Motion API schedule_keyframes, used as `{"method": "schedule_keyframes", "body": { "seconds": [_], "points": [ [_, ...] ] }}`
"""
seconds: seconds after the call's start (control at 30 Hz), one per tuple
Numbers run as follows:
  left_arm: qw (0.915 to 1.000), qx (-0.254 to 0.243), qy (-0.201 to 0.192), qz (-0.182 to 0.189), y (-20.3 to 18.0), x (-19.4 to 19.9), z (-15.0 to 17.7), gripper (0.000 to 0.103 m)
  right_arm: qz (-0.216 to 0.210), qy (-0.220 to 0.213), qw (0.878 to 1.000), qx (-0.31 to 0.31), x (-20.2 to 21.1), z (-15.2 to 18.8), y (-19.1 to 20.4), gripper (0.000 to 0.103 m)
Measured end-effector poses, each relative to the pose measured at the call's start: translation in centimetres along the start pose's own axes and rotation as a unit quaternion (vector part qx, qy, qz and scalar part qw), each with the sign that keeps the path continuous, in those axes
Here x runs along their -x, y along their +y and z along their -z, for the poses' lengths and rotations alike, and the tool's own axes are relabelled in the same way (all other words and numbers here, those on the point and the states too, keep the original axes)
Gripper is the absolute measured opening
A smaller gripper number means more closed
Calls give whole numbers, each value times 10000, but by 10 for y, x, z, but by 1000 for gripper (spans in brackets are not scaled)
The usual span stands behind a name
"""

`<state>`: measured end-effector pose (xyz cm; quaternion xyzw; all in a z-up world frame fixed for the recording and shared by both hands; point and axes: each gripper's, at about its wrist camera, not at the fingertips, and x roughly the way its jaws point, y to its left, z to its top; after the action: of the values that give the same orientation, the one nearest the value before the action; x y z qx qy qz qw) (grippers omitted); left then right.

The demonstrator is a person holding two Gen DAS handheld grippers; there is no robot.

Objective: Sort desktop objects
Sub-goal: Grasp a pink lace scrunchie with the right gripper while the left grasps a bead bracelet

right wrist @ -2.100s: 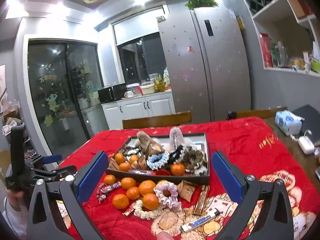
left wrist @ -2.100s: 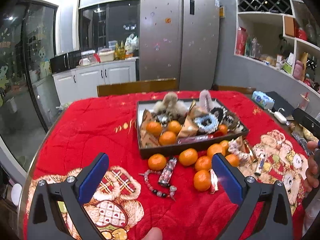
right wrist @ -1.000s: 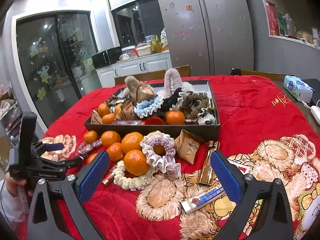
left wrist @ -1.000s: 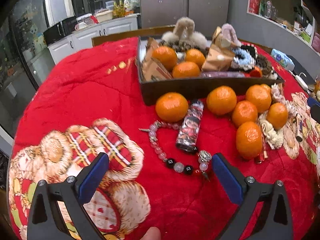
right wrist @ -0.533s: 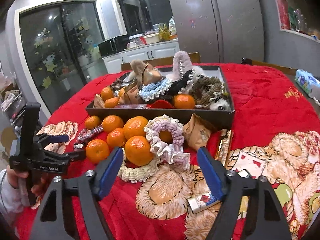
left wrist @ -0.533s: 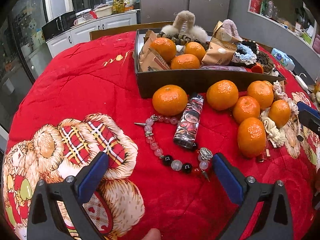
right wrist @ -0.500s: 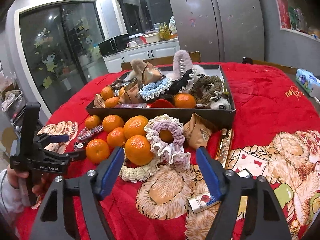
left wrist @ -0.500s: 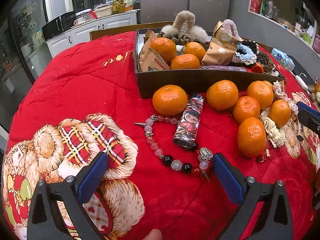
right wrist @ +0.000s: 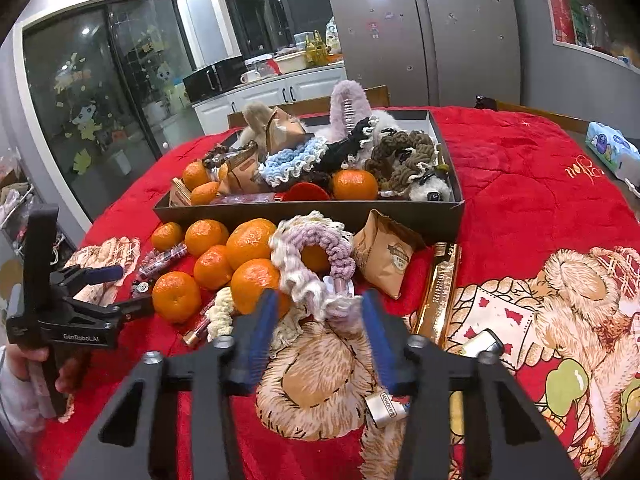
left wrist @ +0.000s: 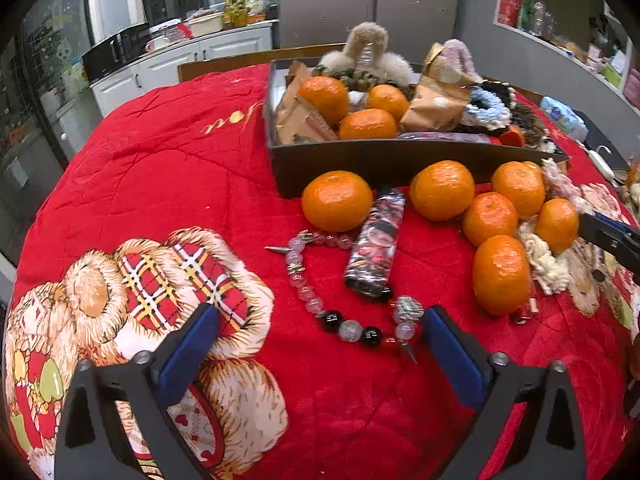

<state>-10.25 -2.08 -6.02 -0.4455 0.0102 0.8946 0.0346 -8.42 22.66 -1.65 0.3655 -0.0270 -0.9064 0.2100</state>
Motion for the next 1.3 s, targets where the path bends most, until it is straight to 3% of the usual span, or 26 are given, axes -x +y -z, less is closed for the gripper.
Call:
{"method": "schedule_keyframes", "body": {
  "seconds": [0.03, 0.1, 0.23, 0.3, 0.37, 0.53, 0.73, 0.83, 1.0, 1.3],
  "points": [
    [9999, -82, -61, 67, -3, 2, 0, 89, 9, 3, 10000, -2, 0, 0, 0, 29],
    [9994, -272, -137, 151, -10, 4, -1, 68, -24, 21, 10000, -17, 0, -1, -1, 28],
    [9983, -491, -245, 208, -19, 7, -2, 46, 2, 37, 10000, -59, -1, 0, -2, 27],
    [9972, -491, -252, 504, -18, 7, -4, 16, -1, 40, 10000, -32, 0, 1, -1, 26],
    [9969, -506, -267, 548, -18, 7, -5, 11, 15, 58, 10000, 40, 0, 2, 2, 26],
    [9968, -452, -268, 601, -16, 7, -7, 10, 73, -6, 9996, 281, 3, 3, 11, 26],
    [9968, -374, -300, 643, -10, 12, 16, 10, 82, -22, 9997, 232, 4, 4, 9, 26],
    [9967, -379, -329, 646, -10, 14, 17, 10, 119, -56, 9995, 297, 7, 4, 12, 17],
    [9961, -435, -401, 659, -13, 21, 14, 10, 289, -109, 9985, 442, 9, 4, 17, 12],
    [9939, -213, -723, 802, -4, 44, 10, 10, -16, -403, 9990, 170, 25, 0, 11, 6]
  ]
}}
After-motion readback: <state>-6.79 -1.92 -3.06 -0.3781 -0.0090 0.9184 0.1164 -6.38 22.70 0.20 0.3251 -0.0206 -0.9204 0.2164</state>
